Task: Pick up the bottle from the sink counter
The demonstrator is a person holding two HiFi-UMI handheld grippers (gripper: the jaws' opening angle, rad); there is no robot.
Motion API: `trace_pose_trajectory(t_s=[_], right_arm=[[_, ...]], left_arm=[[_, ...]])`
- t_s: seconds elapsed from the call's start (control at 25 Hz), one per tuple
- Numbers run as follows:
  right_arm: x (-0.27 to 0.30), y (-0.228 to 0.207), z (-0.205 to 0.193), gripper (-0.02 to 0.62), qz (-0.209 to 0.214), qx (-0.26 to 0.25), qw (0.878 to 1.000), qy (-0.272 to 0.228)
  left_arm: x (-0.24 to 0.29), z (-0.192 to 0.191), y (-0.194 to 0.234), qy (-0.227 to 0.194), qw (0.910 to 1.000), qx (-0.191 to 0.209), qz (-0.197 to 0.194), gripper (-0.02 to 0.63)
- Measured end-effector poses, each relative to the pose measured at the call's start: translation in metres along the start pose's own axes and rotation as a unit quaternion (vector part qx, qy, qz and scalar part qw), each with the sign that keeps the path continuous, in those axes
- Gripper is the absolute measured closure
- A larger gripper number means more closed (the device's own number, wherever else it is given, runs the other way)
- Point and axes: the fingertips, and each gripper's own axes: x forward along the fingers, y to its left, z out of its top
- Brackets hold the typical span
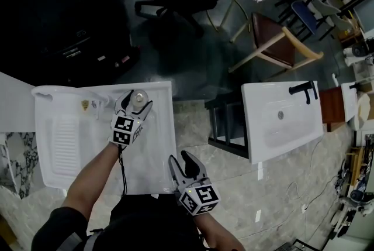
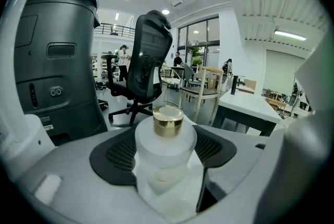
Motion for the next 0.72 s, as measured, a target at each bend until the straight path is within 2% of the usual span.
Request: trace_pose_trajectory(t_s=[0.4, 0.72], right_arm=[[-0.006, 0.007, 0.002, 0.442, -0.006, -0.017, 1.000, -0.003], [-0.016, 0.018, 0.003, 0.443, 0.000, -0.025, 1.000, -0.011]], left_arm=[[-0.035, 0.026, -0.016, -0.024, 0.9995, -0.001, -0.020, 0.270], [-0.084, 0.027, -0.036, -0.026, 0.9993, -0.012, -0.026, 0.270]])
